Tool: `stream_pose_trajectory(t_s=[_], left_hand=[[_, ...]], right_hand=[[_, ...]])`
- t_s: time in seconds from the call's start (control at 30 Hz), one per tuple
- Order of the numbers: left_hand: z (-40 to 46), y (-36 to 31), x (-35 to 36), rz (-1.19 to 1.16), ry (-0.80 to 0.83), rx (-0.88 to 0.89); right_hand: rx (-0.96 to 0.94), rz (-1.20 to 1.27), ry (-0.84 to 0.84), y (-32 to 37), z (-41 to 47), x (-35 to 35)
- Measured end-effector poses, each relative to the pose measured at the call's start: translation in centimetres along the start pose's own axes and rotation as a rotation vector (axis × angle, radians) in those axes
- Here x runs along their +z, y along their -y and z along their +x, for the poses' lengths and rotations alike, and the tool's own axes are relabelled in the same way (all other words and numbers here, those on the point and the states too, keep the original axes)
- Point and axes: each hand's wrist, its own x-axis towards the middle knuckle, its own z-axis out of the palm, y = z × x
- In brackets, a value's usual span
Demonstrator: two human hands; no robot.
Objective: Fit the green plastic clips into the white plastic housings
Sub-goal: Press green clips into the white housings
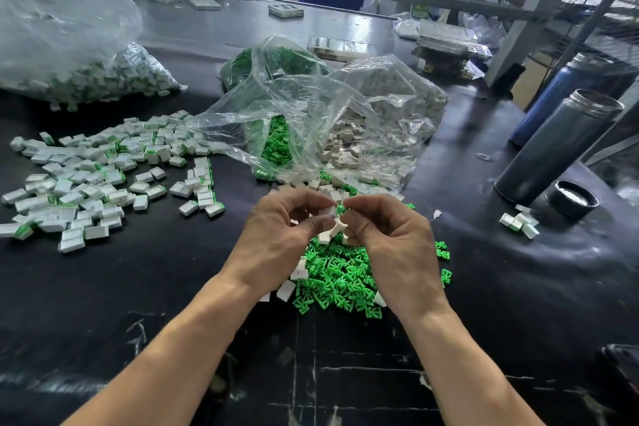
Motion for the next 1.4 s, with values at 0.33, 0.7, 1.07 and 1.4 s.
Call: stream_pose_trajectory(t_s=[0.33, 0.7, 1.07, 1.4], left_hand=[[-0.04, 0.14, -0.08, -0.031, 0.033, 0.019], [-0.10, 0.21, 0.21, -0.114, 0.028, 0.010], [-0.13, 0.21, 0.00, -0.103, 0.040, 0.017], [0.07, 0.46, -0.28, 0.118, 0.040, 0.062]], right_hand=[[-0.034, -0.045, 0.043, -0.21, 0.05, -0.13], [-0.048, -0.143, 0.034, 0.01, -0.18, -0.11], [0.037, -0.071, 0.047, 0.47, -0.17, -0.22], [0.004, -0.229, 0.082, -0.12, -0.29, -0.27]])
